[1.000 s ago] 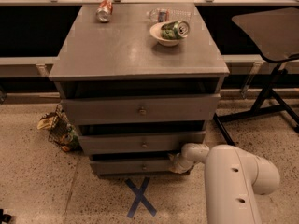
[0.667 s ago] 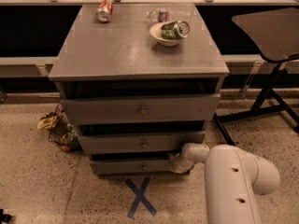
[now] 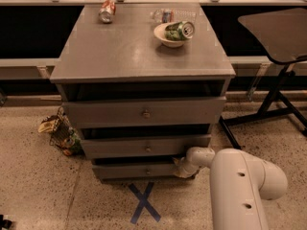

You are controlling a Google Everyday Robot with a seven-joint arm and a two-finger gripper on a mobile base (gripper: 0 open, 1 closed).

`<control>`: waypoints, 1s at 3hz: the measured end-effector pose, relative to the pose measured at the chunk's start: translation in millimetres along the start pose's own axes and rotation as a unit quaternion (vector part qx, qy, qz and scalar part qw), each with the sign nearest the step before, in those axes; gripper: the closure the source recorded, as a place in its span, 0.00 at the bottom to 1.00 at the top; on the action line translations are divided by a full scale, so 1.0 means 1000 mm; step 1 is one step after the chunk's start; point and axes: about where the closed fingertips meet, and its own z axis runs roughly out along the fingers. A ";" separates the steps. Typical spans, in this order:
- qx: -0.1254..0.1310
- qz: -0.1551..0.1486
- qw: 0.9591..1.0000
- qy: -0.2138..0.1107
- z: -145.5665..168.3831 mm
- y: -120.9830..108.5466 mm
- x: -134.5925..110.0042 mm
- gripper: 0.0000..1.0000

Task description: Open bottom drawer

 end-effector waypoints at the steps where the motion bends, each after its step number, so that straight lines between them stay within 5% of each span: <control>1: 0.000 0.000 1.000 0.000 0.000 0.000 0.000 0.84; 3: 0.000 0.000 1.000 0.000 0.000 0.000 0.000 0.38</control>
Offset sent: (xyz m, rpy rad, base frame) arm -0.0001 0.0000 -0.0001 0.0000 0.0001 0.0001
